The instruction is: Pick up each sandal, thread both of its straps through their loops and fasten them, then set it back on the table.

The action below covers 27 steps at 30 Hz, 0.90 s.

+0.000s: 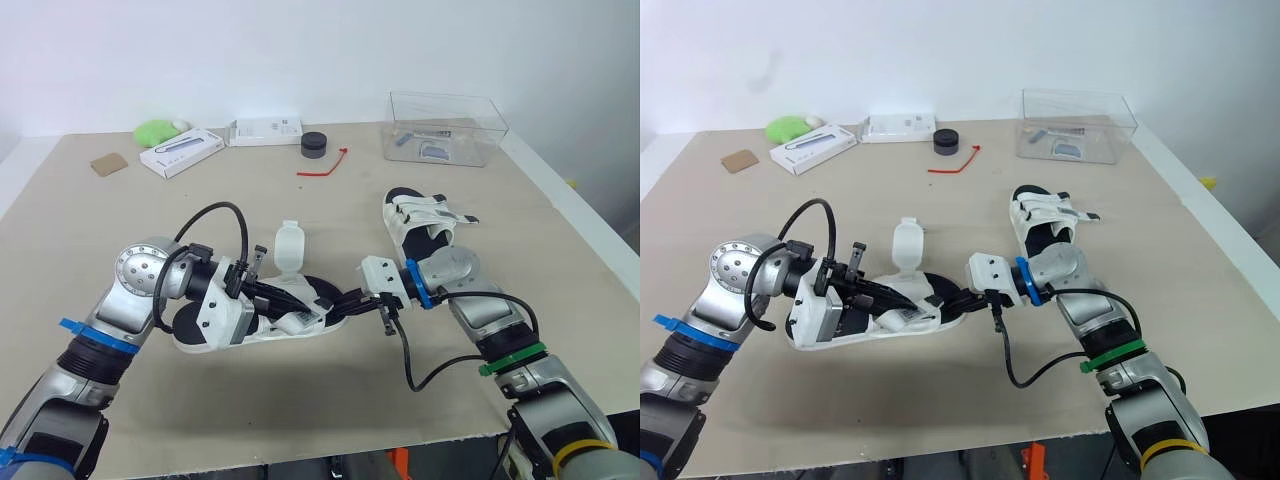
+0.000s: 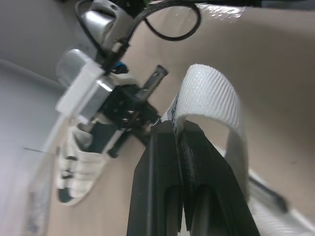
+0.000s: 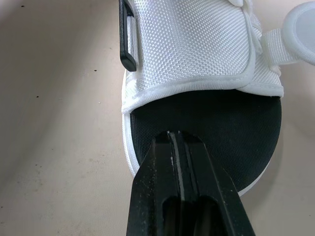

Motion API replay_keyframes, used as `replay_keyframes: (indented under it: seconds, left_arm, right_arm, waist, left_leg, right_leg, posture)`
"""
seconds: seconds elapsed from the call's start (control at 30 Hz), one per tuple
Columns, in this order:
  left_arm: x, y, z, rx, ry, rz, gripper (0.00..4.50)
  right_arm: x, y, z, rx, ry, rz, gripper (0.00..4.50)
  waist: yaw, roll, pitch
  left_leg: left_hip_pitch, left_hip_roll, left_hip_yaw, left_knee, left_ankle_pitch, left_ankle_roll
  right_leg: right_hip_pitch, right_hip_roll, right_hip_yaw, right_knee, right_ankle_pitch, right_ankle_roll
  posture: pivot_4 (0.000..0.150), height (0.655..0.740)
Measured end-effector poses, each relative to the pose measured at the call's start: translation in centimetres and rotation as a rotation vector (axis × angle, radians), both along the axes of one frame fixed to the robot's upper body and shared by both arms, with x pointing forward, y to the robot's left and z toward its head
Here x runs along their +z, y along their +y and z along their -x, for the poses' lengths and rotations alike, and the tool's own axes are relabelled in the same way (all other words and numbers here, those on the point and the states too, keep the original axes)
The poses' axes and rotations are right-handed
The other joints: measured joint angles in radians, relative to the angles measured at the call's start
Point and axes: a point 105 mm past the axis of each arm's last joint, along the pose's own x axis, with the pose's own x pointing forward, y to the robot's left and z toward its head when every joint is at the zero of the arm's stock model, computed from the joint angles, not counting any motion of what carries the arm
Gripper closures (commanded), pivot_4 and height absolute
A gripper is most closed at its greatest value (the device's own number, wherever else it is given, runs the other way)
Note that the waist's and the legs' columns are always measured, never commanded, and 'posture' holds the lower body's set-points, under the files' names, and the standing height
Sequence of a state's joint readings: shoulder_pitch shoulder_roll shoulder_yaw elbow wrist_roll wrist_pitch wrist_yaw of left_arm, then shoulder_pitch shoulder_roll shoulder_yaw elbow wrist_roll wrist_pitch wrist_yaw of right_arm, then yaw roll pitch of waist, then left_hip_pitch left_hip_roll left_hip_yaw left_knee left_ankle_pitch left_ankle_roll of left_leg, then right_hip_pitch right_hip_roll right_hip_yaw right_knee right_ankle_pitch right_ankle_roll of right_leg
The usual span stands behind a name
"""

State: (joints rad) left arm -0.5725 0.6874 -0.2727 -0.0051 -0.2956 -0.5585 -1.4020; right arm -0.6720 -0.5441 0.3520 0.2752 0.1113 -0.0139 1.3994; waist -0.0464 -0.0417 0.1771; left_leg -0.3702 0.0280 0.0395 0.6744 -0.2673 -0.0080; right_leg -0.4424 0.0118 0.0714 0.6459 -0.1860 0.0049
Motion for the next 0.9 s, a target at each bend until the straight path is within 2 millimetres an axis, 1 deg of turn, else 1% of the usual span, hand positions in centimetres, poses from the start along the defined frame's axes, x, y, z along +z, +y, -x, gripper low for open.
replay_keyframes:
  seconds: [0.03, 0.07, 0.1, 0.13, 0.17, 0.2, 0.23, 0.3, 0.33, 0.43, 0.5, 0.57, 0.6, 0.67, 0.73, 0.8, 0.9]
  left_arm:
    - [0.0, 0.0, 0.0, -0.001, 0.001, -0.001, 3.9]
    - [0.0, 0.0, 0.2, -0.001, 0.022, 0.001, 3.65]
    - [0.0, -0.1, 0.5, -0.003, 0.049, 0.004, 3.08]
    - [0.0, -0.1, 0.7, -0.007, 0.064, 0.002, 2.67]
    - [0.1, 0.0, 1.1, -0.015, 0.086, -0.004, 2.09]
    - [0.1, 0.0, 1.3, -0.02, 0.096, -0.011, 1.69]
    - [0.3, -0.1, 1.5, -0.026, 0.109, -0.012, 1.14]
    - [0.4, -0.3, 1.9, -0.033, 0.132, -0.011, 0.21]
    - [0.4, -0.3, 1.9, -0.031, 0.144, -0.011, 0.09]
    - [0.1, 0.1, 1.8, 0.007, 0.219, -0.045, 0.09]
    - [-0.1, 0.7, 1.4, 0.062, 0.294, -0.075, 0.09]
    - [-0.4, 1.6, 0.4, 0.151, 0.401, -0.107, 0.09]
    - [-0.4, 2.1, -0.3, 0.213, 0.491, -0.105, 0.09]
    - [0.0, 2.9, -1.2, 0.292, 0.615, -0.093, 0.09]
    - [0.7, 4.3, -1.9, 0.39, 0.8, -0.084, 0.09]
    - [1.0, 5.0, -1.7, 0.42, 0.9, -0.083, 0.09]
    - [0.5, 6.9, -0.6, 0.476, 1.097, -0.118, 0.09]
  right_arm:
    - [0.0, 0.0, 0.0, 0.0, 0.0, 0.0, 4.5]
    - [0.0, 0.0, 0.0, 0.003, -0.002, 0.0, 4.5]
    - [0.0, 0.1, 0.0, 0.005, -0.003, 0.0, 4.5]
    - [0.0, 0.1, 0.0, 0.007, -0.003, 0.0, 4.5]
    - [0.0, 0.0, 0.0, 0.009, -0.002, 0.002, 4.5]
    - [0.0, 0.0, 0.0, 0.01, -0.001, 0.002, 4.5]
    - [0.0, 0.0, 0.0, 0.01, -0.001, 0.004, 4.5]
    - [0.0, 0.0, -0.1, 0.01, 0.001, 0.006, 4.5]
    - [0.0, 0.0, -0.1, 0.01, 0.001, 0.006, 4.5]
    - [0.0, 0.1, -0.1, 0.012, 0.0, 0.006, 4.5]
    - [0.0, 0.1, -0.1, 0.013, 0.0, 0.006, 4.5]
    - [0.0, 0.1, -0.1, 0.013, 0.004, 0.007, 4.5]
    - [0.0, 0.1, -0.1, 0.014, 0.003, 0.008, 4.5]
    - [0.0, 0.2, -0.2, 0.015, 0.003, 0.008, 4.5]
    - [0.0, 0.3, -0.2, 0.019, 0.005, 0.006, 4.5]
    - [0.1, 0.3, -0.2, 0.023, 0.003, 0.005, 4.5]
    - [0.1, 0.4, -0.1, 0.03, 0.005, 0.006, 4.5]
  waist:
    - [0.0, 0.0, 0.0]
    - [0.0, 0.0, 0.0]
    - [0.0, 0.0, 0.0]
    - [0.0, 0.0, 0.0]
    - [0.0, 0.0, 0.0]
    - [0.0, 0.0, 0.0]
    - [0.0, 0.0, 0.0]
    - [0.0, 0.0, 0.0]
    - [0.0, 0.0, 0.0]
    - [0.0, 0.0, 0.0]
    - [0.0, 0.0, 0.0]
    - [0.0, 0.0, 0.0]
    - [0.0, 0.0, 0.0]
    - [-0.001, 0.0, 0.0]
    - [-0.003, 0.0, 0.0]
    - [-0.003, 0.0, 0.0]
    - [-0.004, 0.0, 0.0]
  left_leg:
    - [0.0, 0.0, 0.0, 0.0, 0.0, 0.0]
    - [0.0, 0.0, 0.0, 0.0, 0.0, 0.0]
    - [0.0, 0.0, 0.0, 0.0, 0.0, 0.0]
    - [0.0, 0.0, 0.0, 0.0, 0.0, 0.0]
    - [0.0, 0.0, 0.0, 0.0, 0.0, 0.0]
    - [0.0, 0.0, 0.0, 0.0, 0.0, 0.0]
    - [0.0, 0.0, 0.0, 0.0, 0.0, 0.0]
    - [0.0, 0.0, 0.0, 0.0, 0.0, 0.0]
    - [0.0, 0.0, 0.0, 0.0, 0.0, 0.0]
    - [0.001, 0.0, 0.0, 0.0, 0.0, 0.0]
    - [0.001, 0.0, 0.0, 0.0, 0.0, 0.0]
    - [0.001, 0.0, 0.0, 0.0, 0.0, 0.0]
    - [0.001, 0.0, -0.001, 0.0, 0.0, 0.0]
    - [0.001, 0.0, -0.001, 0.0, 0.0, 0.001]
    - [0.001, 0.001, -0.001, 0.0, 0.0, 0.001]
    - [0.001, 0.001, -0.001, -0.001, 0.0, 0.001]
    - [0.001, 0.001, -0.002, -0.002, 0.0, 0.001]
  right_leg:
    - [0.0, 0.0, 0.0, 0.0, 0.0, 0.0]
    - [0.0, 0.0, 0.0, 0.0, 0.0, 0.0]
    - [0.0, 0.0, 0.0, 0.0, 0.0, 0.0]
    - [0.0, 0.0, 0.0, 0.0, 0.0, 0.0]
    - [0.0, 0.0, 0.0, 0.0, 0.0, 0.0]
    - [0.0, 0.0, 0.0, 0.0, 0.0, 0.0]
    - [0.0, 0.0, 0.0, 0.0, 0.0, 0.0]
    - [0.0, 0.0, 0.0, 0.0, 0.0, 0.0]
    - [0.0, 0.0, 0.0, 0.0, 0.0, 0.0]
    - [0.0, 0.0, 0.0, 0.0, 0.0, 0.0]
    - [0.0, 0.001, 0.0, 0.0, 0.0, 0.0]
    - [0.0, 0.001, 0.0, 0.0, 0.0, 0.0]
    - [0.0, 0.001, -0.001, 0.0, 0.0, 0.0]
    - [0.0, 0.001, -0.001, 0.0, 0.0, 0.0]
    - [0.0, 0.001, -0.001, 0.0, -0.001, -0.001]
    - [0.0, 0.001, -0.001, 0.0, -0.002, -0.002]
    - [-0.001, 0.002, -0.002, 0.001, -0.003, -0.004]
  posture:
    - [0.15, 0.74]
    - [0.15, 0.74]
    - [0.15, 0.74]
    - [0.15, 0.74]
    - [0.15, 0.74]
    - [0.15, 0.74]
    - [0.15, 0.74]
    - [0.15, 0.74]
    - [0.15, 0.74]
    - [0.15, 0.74]
    - [0.15, 0.74]
    - [0.15, 0.74]
    - [0.15, 0.74]
    - [0.15, 0.74]
    - [0.15, 0.74]
    - [0.15, 0.74]
    - [0.15, 0.74]
